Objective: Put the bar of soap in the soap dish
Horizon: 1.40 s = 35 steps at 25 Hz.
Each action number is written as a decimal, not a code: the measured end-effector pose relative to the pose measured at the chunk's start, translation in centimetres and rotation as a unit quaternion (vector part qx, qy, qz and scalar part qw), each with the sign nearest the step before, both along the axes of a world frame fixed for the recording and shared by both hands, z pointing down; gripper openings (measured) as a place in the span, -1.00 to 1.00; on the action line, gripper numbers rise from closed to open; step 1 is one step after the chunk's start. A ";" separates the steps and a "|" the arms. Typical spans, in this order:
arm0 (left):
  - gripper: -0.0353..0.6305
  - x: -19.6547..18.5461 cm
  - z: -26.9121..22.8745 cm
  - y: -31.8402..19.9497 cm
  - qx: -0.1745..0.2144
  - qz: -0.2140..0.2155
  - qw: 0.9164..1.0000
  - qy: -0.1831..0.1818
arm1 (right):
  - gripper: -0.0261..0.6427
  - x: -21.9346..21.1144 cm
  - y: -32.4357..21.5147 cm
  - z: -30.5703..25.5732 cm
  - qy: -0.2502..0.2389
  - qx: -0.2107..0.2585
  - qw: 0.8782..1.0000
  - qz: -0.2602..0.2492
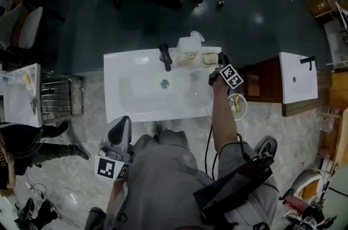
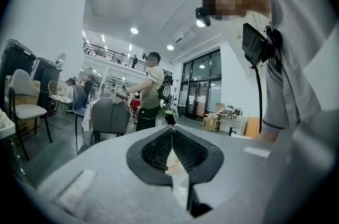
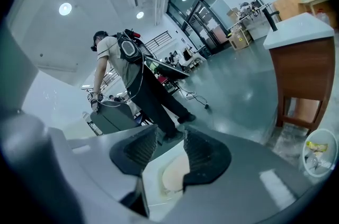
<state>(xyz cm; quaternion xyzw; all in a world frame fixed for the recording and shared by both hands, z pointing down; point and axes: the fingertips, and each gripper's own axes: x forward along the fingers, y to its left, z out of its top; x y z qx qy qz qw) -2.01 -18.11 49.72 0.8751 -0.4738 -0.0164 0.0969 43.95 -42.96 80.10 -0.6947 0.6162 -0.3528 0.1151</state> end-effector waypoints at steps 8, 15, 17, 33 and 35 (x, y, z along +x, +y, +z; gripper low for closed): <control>-0.92 0.7 -1.1 0.0 0.015 0.016 1.000 0.009 | -0.46 -0.9 0.0 -3.5 0.047 0.015 0.998 -0.040; -0.92 1.2 -3.5 -0.5 0.051 0.037 0.998 0.027 | -0.44 -5.2 0.3 -9.5 0.135 0.047 0.981 -0.133; -0.92 1.3 -3.9 -0.6 0.059 0.041 0.997 0.024 | -0.43 -6.3 0.8 -11.6 0.156 0.059 0.975 -0.150; -0.92 -1.3 -7.8 -2.7 0.112 0.047 0.992 0.031 | -0.32 -24.6 8.7 -30.6 0.285 0.220 0.872 -0.332; -0.92 -1.6 -8.5 -3.2 0.114 0.047 0.992 0.033 | -0.30 -26.8 10.1 -32.1 0.304 0.234 0.855 -0.351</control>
